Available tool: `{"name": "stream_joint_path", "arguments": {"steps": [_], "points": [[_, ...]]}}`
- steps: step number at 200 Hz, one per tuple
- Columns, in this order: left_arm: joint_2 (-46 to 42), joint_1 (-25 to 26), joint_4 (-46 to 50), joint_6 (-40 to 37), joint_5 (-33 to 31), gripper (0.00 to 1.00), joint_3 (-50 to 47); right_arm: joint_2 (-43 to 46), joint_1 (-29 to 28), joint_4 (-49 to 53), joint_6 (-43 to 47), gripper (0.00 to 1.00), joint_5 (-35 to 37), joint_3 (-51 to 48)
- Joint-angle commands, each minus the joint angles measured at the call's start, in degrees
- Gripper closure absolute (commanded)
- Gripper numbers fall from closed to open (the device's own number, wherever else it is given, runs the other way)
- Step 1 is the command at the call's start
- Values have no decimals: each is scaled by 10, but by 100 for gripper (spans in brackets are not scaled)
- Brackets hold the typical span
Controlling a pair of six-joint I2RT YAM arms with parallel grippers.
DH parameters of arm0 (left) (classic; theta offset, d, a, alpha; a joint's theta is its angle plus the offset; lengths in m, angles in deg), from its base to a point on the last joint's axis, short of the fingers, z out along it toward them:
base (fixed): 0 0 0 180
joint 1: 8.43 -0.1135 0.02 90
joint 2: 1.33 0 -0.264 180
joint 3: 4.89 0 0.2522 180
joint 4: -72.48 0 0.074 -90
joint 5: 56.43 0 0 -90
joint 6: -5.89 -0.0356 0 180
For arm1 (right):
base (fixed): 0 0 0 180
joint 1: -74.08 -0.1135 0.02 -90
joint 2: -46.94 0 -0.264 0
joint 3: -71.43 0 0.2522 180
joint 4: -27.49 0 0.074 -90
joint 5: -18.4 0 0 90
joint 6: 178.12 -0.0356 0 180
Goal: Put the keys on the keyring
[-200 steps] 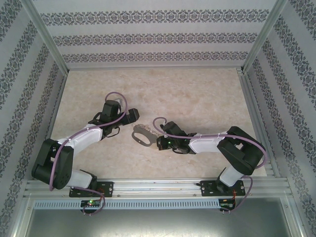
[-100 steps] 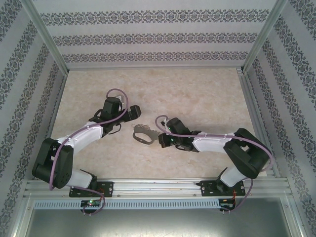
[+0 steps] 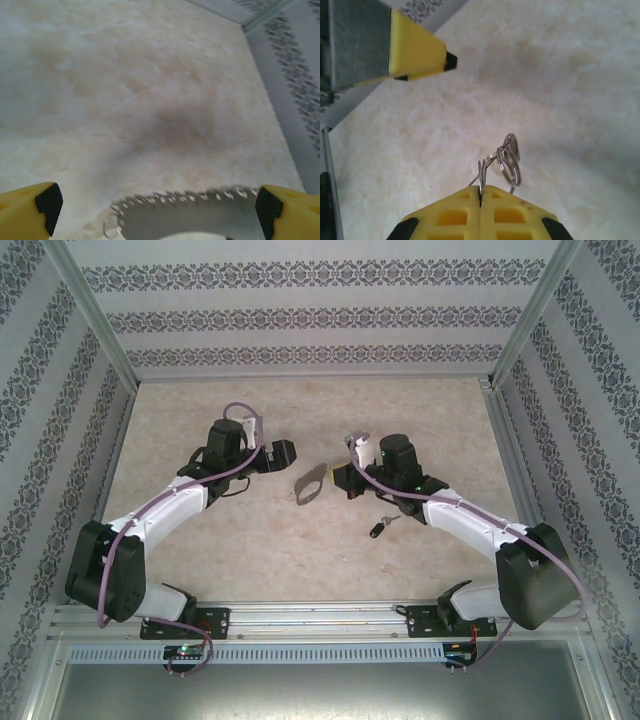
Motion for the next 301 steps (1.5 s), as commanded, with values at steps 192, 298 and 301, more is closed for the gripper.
{"name": "stream_joint_path", "arguments": {"steps": [192, 298, 301], "points": [[69, 42, -108, -72, 252, 54, 105, -105, 60, 24, 5, 100, -217, 156], [86, 52, -103, -80, 246, 48, 112, -107, 74, 20, 5, 100, -242, 153], [86, 52, -103, -81, 246, 48, 113, -107, 74, 21, 5, 100, -244, 153]]}}
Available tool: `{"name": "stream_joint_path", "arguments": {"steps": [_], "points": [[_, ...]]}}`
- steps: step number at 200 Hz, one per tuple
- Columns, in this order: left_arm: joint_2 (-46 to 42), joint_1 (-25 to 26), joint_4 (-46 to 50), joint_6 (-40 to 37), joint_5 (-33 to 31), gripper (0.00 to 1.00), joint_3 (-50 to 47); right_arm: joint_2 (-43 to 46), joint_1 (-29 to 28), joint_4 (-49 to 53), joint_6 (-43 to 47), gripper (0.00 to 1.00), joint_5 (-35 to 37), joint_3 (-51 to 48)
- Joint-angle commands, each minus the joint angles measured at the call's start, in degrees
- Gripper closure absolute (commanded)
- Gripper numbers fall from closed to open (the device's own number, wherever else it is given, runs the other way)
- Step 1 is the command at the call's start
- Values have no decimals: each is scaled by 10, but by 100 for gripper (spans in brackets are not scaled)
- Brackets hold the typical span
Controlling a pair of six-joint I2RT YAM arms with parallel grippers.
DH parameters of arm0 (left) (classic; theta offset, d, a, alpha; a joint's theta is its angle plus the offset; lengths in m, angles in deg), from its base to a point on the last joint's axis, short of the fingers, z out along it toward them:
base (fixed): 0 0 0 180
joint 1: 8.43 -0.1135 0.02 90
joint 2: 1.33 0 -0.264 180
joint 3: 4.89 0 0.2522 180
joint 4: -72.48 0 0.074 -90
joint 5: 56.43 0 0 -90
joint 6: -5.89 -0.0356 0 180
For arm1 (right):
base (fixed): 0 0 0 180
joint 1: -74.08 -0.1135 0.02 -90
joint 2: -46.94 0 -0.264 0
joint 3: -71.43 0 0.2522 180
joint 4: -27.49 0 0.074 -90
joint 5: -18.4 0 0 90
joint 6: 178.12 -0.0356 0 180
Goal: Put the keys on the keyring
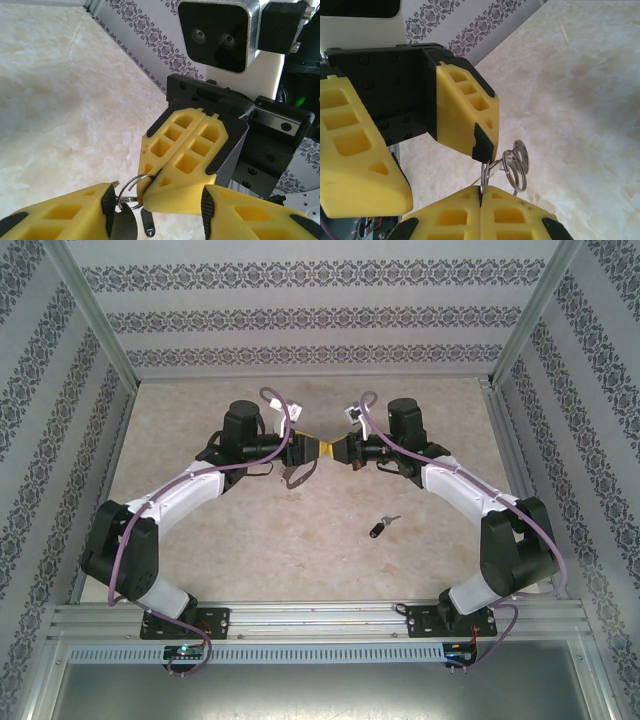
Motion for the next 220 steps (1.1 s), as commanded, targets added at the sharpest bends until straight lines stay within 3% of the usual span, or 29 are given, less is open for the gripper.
{"name": "stream_joint_path", "arguments": {"steps": [1, 91, 134, 220], "points": [[8, 7, 5, -16, 1, 48, 22, -5, 5, -13, 6, 100, -32, 14], [14, 13, -28, -17, -7, 43, 21, -8, 11, -8, 11, 100, -55, 14], [17, 15, -41, -14, 22, 45, 18, -6, 19, -11, 7, 100, -63, 12], [14, 27, -56, -14, 66, 61, 1, -10, 32, -21, -6, 100, -66, 19]]}}
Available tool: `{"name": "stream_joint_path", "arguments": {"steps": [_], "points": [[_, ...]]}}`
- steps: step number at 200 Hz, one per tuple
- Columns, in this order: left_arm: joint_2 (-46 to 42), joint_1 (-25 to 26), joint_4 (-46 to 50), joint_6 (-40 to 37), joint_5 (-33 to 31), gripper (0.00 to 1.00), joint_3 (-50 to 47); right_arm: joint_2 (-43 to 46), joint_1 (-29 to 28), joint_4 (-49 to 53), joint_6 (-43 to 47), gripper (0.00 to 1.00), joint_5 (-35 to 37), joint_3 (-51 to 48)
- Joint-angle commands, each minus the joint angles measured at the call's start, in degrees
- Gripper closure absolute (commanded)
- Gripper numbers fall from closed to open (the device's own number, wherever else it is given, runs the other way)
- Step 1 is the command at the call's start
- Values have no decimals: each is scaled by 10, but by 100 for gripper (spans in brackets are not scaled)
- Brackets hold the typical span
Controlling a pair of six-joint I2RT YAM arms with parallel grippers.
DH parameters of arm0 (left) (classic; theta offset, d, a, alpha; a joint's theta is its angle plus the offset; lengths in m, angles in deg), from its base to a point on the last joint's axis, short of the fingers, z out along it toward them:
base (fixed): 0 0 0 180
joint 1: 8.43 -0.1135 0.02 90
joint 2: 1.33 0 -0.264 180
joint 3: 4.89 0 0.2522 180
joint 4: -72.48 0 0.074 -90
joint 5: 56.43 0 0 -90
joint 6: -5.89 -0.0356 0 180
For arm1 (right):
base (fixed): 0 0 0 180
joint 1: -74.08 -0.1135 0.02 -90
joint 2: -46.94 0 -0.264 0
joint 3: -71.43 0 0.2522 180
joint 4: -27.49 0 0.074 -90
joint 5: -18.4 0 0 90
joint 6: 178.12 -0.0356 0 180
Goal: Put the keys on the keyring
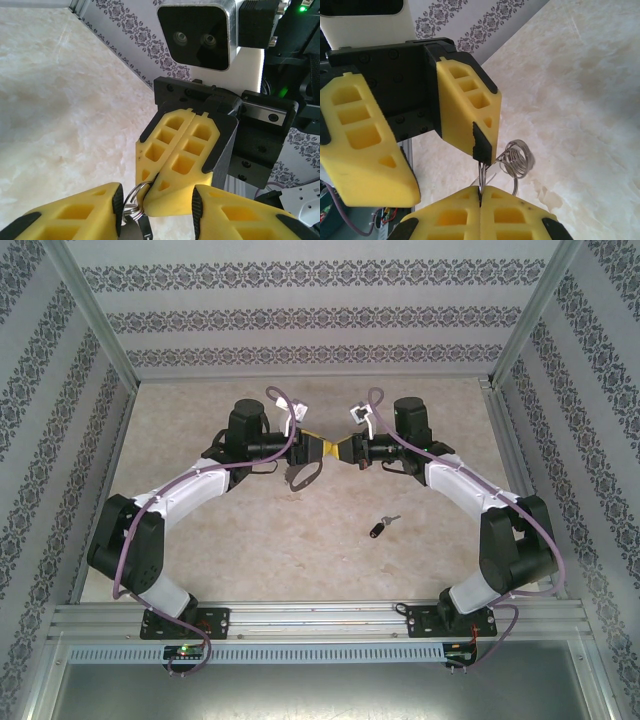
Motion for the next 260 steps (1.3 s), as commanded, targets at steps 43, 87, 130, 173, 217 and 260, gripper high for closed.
{"name": "stream_joint_path", "arguments": {"steps": [43, 87, 130, 173, 217, 260], "points": [[-14, 19, -38, -9, 56, 71, -13, -8, 10, -34, -11, 100, -14, 24], [-7, 22, -38, -9, 64, 72, -12, -11, 10, -42, -21, 100, -13, 28], [0, 31, -6, -36, 57, 77, -4, -15, 10, -49, -30, 100, -17, 32], [0, 38, 42, -72, 43, 80, 8, -19, 11, -47, -32, 100, -19, 39], [-1, 45, 93, -113, 4, 79, 19, -21, 10, -46, -34, 100, -25, 44], [4, 52, 98, -123, -10, 90, 23, -18, 10, -48, -37, 100, -26, 41]]}}
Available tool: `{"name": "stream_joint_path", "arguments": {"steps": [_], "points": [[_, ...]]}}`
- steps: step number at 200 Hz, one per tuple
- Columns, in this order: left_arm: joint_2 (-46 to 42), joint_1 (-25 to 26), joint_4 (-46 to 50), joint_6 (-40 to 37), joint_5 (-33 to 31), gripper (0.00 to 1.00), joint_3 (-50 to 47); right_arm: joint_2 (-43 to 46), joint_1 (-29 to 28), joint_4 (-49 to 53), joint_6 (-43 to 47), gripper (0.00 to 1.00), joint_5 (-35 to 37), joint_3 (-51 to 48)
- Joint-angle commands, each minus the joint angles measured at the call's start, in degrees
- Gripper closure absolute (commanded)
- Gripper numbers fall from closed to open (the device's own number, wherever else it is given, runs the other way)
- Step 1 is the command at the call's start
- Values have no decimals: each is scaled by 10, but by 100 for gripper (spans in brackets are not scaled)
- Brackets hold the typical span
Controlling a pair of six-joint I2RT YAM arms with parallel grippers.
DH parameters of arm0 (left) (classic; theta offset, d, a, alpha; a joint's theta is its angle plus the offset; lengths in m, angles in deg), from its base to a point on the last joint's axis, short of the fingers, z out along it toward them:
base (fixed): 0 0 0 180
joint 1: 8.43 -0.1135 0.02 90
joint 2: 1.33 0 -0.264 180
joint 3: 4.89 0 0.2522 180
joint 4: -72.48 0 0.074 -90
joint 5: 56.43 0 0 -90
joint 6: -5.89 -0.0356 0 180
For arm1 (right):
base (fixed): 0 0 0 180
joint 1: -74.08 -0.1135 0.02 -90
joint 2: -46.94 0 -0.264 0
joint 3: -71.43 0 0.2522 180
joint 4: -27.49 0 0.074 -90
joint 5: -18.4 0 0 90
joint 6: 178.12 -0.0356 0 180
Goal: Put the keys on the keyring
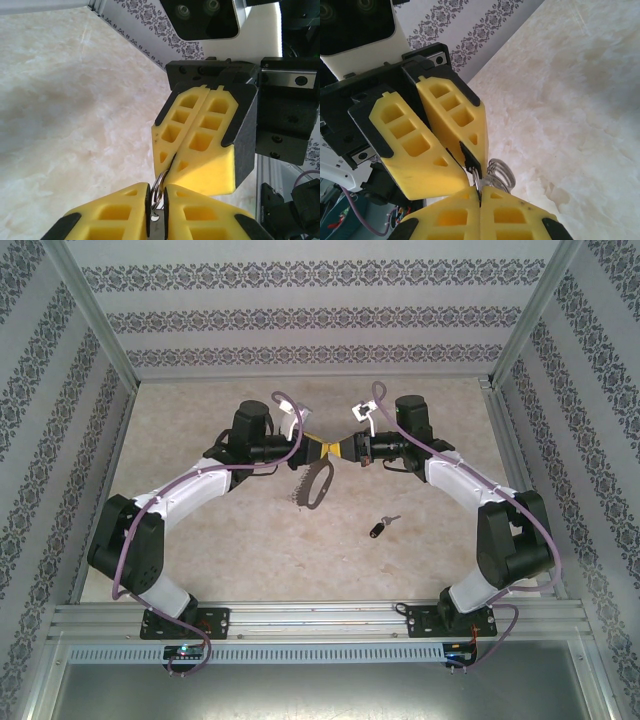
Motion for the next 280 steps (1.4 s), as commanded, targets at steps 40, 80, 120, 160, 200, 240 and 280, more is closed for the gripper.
{"name": "stream_joint_path", "arguments": {"steps": [40, 80, 120, 160, 200, 240, 280], "points": [[1, 42, -5, -19, 44, 100, 0, 3, -1, -53, -12, 100, 6, 25], [-13, 42, -57, -8, 33, 100, -26, 2, 1, -63, -23, 88, 23, 20], [-19, 42, -66, -9, 27, 100, -32, 1, 2, -68, -29, 100, 29, 19], [-18, 42, -70, -1, 25, 100, -32, 4, 2, -80, -31, 100, 28, 11], [-28, 42, -72, 21, -2, 81, -39, 21, 5, -91, -32, 100, 39, -5], [-84, 41, -143, 55, -75, 65, -100, 43, 6, -105, -31, 100, 57, -30], [-139, 40, -156, 71, -140, 53, -137, 71, 5, -138, -30, 100, 82, -66]]}}
